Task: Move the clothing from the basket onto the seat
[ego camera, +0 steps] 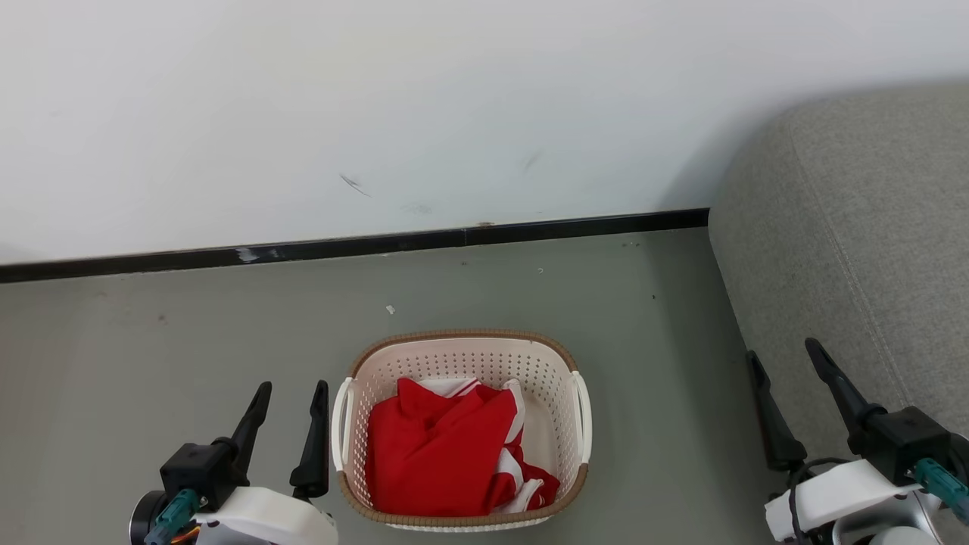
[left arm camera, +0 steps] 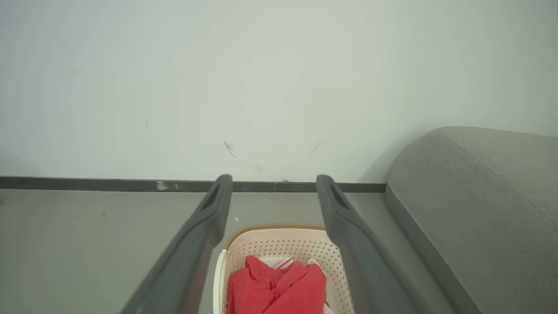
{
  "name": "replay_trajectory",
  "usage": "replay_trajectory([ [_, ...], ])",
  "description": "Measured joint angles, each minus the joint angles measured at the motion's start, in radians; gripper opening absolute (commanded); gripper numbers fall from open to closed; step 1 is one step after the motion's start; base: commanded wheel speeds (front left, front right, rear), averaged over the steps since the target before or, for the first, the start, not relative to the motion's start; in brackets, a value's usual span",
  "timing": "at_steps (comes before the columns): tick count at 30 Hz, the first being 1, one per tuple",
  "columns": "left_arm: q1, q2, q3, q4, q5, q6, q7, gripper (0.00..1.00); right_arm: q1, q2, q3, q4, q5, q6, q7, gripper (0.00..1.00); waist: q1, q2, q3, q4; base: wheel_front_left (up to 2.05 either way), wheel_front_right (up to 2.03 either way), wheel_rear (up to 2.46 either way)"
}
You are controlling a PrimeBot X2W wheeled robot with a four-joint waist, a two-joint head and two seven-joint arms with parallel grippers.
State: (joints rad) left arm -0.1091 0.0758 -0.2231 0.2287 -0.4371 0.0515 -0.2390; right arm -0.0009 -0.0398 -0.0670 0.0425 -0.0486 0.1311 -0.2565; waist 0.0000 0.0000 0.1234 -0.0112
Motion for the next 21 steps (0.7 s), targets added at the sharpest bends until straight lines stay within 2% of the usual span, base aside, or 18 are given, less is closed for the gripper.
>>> replay_trajectory([
  [21, 0.054, 0.007, -0.003, -0.004, -0.009, -0.007, -0.006, 1.0, 0.061, 0.001, 0.0, -0.008, -0.004, 0.0, 0.0, 1.0, 0.0, 0.0, -0.045, 0.005, 0.0, 0.0, 0.0],
])
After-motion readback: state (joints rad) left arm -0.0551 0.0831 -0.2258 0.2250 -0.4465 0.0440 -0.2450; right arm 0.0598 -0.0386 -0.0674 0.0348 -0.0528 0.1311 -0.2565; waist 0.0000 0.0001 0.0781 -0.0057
